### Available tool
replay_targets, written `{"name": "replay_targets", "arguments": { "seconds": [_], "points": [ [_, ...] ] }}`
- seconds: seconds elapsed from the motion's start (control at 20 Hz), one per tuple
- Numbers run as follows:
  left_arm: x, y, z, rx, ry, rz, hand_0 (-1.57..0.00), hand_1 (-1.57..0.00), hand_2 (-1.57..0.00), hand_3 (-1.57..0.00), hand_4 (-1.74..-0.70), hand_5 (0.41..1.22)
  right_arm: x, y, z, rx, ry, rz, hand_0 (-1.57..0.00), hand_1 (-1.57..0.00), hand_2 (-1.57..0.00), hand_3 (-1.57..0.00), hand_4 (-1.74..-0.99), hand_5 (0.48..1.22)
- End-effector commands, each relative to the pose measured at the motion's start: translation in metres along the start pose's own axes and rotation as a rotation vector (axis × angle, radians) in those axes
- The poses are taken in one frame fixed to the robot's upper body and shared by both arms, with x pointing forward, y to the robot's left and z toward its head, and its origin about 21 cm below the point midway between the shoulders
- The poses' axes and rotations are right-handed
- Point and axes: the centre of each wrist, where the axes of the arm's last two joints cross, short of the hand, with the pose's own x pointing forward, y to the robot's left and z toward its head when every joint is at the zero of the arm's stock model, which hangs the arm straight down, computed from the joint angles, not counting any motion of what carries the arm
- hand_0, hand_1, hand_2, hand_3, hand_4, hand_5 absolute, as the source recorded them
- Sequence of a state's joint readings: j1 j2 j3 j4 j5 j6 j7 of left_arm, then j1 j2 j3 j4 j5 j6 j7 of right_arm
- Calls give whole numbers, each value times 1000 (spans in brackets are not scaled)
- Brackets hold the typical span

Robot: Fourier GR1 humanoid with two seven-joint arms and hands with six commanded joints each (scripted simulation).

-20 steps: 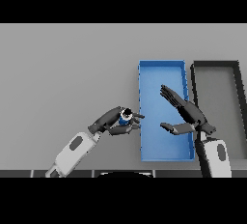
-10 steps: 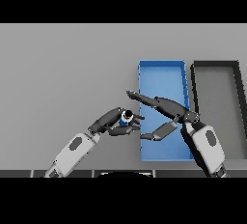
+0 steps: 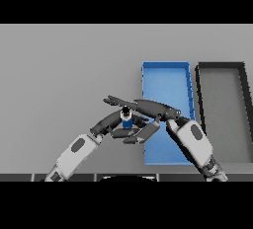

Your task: Pick up the blue pipe and place it into the blue bin.

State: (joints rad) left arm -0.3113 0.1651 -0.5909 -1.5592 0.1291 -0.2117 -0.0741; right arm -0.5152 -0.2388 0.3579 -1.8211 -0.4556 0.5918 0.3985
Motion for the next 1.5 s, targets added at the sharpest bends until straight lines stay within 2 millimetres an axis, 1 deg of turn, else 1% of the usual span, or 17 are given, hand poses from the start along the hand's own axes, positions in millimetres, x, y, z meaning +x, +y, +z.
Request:
{"name": "replay_targets", "arguments": {
  "seconds": [0.0, 0.05, 0.1, 0.15, 0.2, 0.25, 0.35, 0.4, 0.45, 0.55, 0.65, 0.9, 0.95, 1.0, 1.1, 1.25, 1.45],
  "points": [
    [2, 3, -1, 9, 21, 2, -1571, -1571, -1571, -1557, -1473, 1221, -1, -1, -6, 5, -2, -3, 1, 1, -9, 1, -1210, 498],
    [0, 3, 1, 16, 35, 13, -1571, -1571, -1571, -1560, -1525, 1221, 1, -2, -14, 17, 12, 1, -17, -34, -54, -26, -1236, 493],
    [-1, 3, 1, 14, 22, 13, -1571, -1571, -1571, -1284, -1568, 1221, 2, 0, -19, 35, 12, -1, -107, -140, -160, -116, -1291, 483],
    [1, 3, -1, 19, 78, -40, -1571, -1571, -1571, -1190, -1603, 1221, 1, -4, -23, 40, 15, 12, -264, -299, -308, -252, -1348, 477],
    [3, 2, -1, 3, 123, -96, -1571, -1527, -1571, -1119, -1630, 1221, 2, -5, -26, 58, 11, 27, -475, -487, -492, -516, -1365, 477],
    [6, 3, 0, 22, 117, -91, -1571, -1536, -1571, -1121, -1647, 1221, 5, -7, -34, 64, -12, 25, -694, -704, -708, -659, -1433, 486],
    [5, 3, 1, 24, 83, -72, -1571, -1548, -1571, -1283, -1680, 1221, 3, -4, -36, 85, -57, -7, -1010, -1016, -1019, -880, -1527, 570],
    [4, 0, 1, 19, 65, -45, -1571, -1553, -1571, -1340, -1692, 1221, 3, -4, -36, 90, -66, -34, -1122, -1127, -1129, -1018, -1498, 638],
    [2, 0, 3, 22, 50, -21, -1571, -1557, -1571, -1386, -1702, 1221, 2, -4, -39, 86, -72, -46, -1212, -1216, -1218, -1128, -1474, 755],
    [2, -4, 0, 22, 41, 1, -1571, -1562, -1571, -1453, -1716, 1221, -1, 1, -40, 77, -119, -41, -1341, -1344, -1345, -1288, -1445, 923],
    [1, -2, 2, 24, 54, -7, -1571, -1565, -1571, -1495, -1723, 1221, 0, 1, -36, 97, -117, 30, -1424, -1425, -1426, -1390, -1435, 1030],
    [5, 3, 1, 4, 55, -12, -1571, -1569, -1571, -1546, -1729, 1221, 0, 3, -36, 106, -153, -18, -1523, -1523, -1524, -1512, -1470, 1158],
    [6, 3, 1, 3, 39, -17, -1571, -1569, -1571, -1442, -1724, 1221, 3, 0, -35, 101, -150, -23, -1532, -1533, -1533, -1523, -1475, 1171],
    [5, 5, 2, 7, 28, -32, -1569, -1513, -1458, -1468, -1656, 1221, 3, 1, -35, 95, -151, -21, -1540, -1540, -1541, -1533, -1478, 1181],
    [4, 4, 2, -5, 38, -84, -1045, -991, -950, -963, -1426, 1221, 4, 3, -37, 88, -133, -14, -1551, -1551, -1552, -1547, -1483, 1195],
    [4, 8, 5, -54, 39, -134, -535, -507, -486, -492, -1144, 1221, 5, 7, -32, 82, -141, -13, -1561, -1561, -1561, -1559, -1486, 1208],
    [2, 10, 4, -28, 70, -180, -218, -207, -198, -201, -923, 899, 5, 9, -37, 62, -121, -2, -1567, -1567, -1567, -1566, -1488, 1216]
  ]
}}
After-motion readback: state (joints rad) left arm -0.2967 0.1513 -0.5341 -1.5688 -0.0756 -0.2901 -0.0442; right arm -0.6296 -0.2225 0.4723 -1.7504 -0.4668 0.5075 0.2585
